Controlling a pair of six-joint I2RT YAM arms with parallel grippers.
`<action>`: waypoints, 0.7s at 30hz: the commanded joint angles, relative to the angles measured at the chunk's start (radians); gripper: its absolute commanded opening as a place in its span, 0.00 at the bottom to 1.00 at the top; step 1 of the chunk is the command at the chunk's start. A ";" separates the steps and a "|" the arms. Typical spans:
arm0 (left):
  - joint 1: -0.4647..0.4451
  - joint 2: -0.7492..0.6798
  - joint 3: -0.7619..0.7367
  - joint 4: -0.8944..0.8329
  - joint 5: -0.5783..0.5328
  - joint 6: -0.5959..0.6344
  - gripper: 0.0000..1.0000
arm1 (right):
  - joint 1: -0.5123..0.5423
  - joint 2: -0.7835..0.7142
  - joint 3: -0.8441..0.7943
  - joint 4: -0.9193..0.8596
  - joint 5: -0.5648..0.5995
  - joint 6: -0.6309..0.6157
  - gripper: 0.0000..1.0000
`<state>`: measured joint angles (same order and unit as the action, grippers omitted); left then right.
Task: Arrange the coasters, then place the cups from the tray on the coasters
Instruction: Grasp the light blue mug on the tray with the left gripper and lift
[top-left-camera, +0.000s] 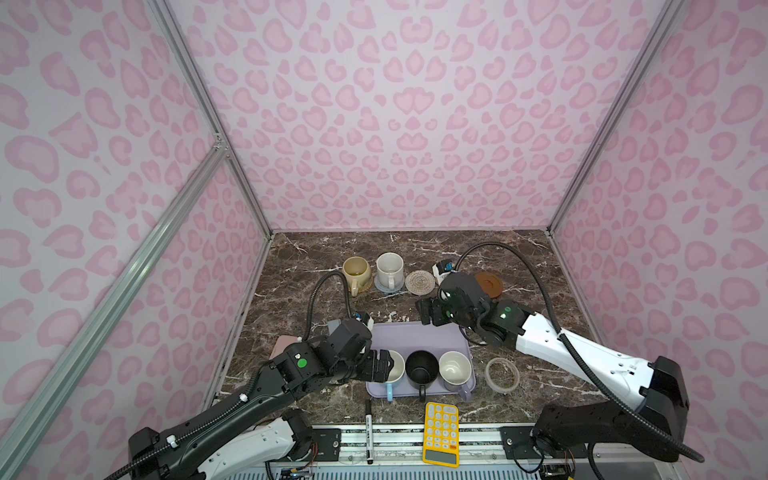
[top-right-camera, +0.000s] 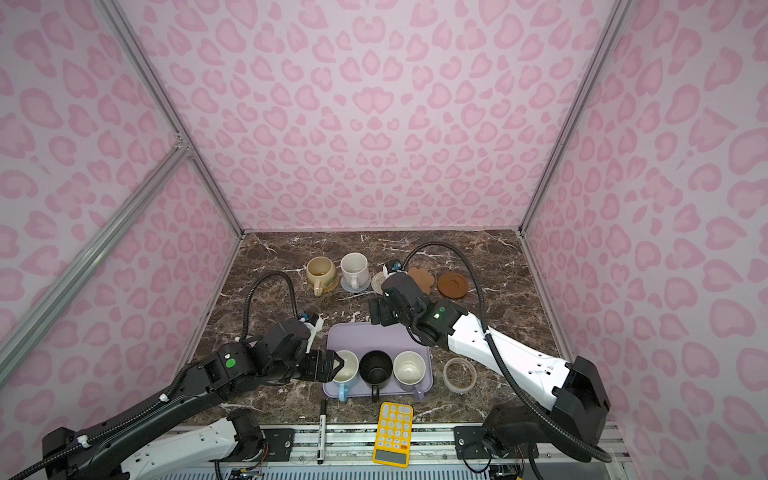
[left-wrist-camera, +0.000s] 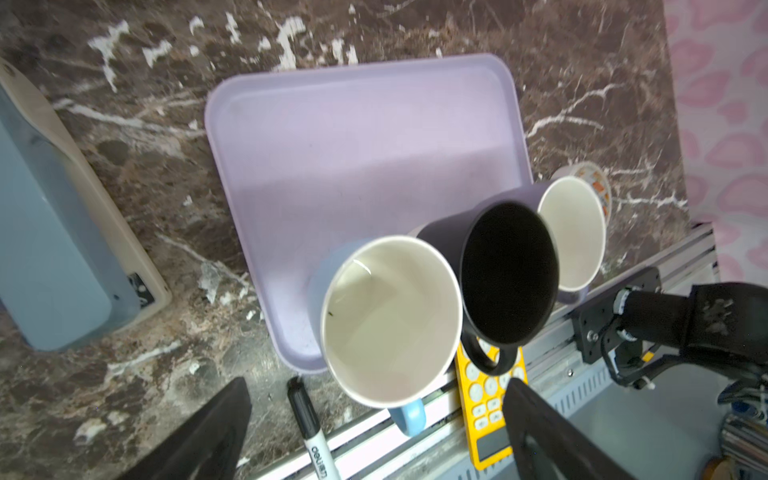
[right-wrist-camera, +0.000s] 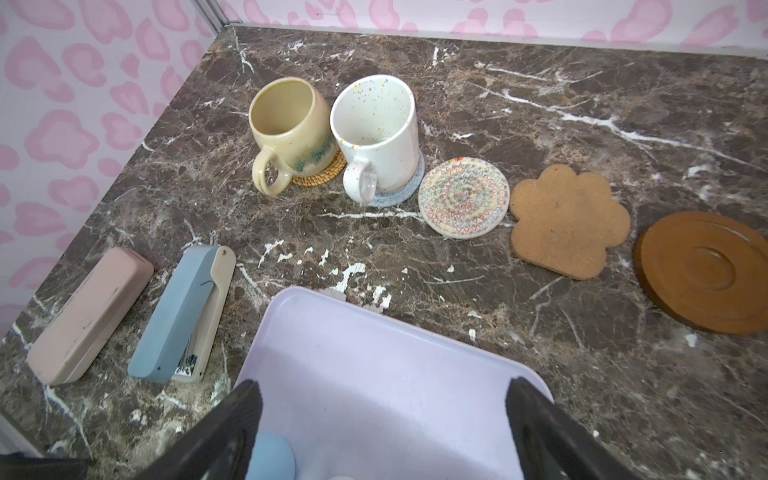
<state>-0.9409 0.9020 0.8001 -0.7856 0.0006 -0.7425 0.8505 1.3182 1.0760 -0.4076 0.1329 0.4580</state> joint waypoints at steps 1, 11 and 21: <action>-0.059 0.016 -0.016 -0.013 -0.027 -0.059 0.96 | -0.001 -0.031 -0.047 0.066 -0.019 -0.044 0.94; -0.241 0.184 -0.022 -0.010 -0.171 -0.184 0.99 | -0.005 -0.055 -0.081 0.036 -0.076 -0.041 0.98; -0.311 0.319 0.008 -0.021 -0.303 -0.258 0.58 | -0.014 -0.092 -0.124 0.069 -0.082 -0.036 0.98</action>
<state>-1.2423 1.2076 0.7967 -0.8009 -0.2340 -0.9565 0.8375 1.2327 0.9611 -0.3611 0.0547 0.4236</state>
